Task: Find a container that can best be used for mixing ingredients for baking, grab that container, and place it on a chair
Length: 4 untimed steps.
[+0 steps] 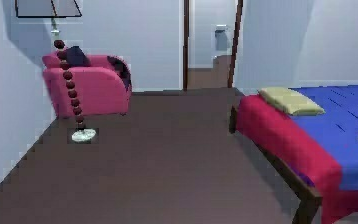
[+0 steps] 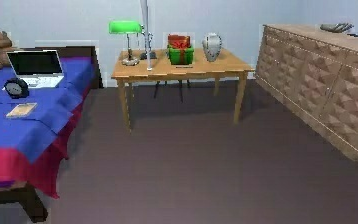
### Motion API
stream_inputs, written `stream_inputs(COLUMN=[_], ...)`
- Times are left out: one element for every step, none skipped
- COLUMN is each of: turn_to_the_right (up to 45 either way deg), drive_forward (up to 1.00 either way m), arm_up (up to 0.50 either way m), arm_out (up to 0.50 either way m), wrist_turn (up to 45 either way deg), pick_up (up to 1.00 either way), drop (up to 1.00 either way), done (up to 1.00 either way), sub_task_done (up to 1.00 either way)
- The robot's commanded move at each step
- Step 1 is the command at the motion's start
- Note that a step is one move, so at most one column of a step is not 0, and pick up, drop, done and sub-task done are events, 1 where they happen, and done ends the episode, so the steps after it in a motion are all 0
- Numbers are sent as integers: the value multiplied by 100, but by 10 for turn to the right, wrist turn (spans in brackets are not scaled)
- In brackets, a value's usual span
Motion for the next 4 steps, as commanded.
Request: stream_inputs(turn_to_the_right=[0, 0, 0, 360], drive_forward=[100, 100, 65, 0], arm_up=[0, 0, 0, 0], arm_out=[0, 0, 0, 0], wrist_turn=[0, 0, 0, 0], pick_up=[0, 0, 0, 0], drop=[0, 0, 0, 0], done=[0, 0, 0, 0], sub_task_done=[0, 0, 0, 0])
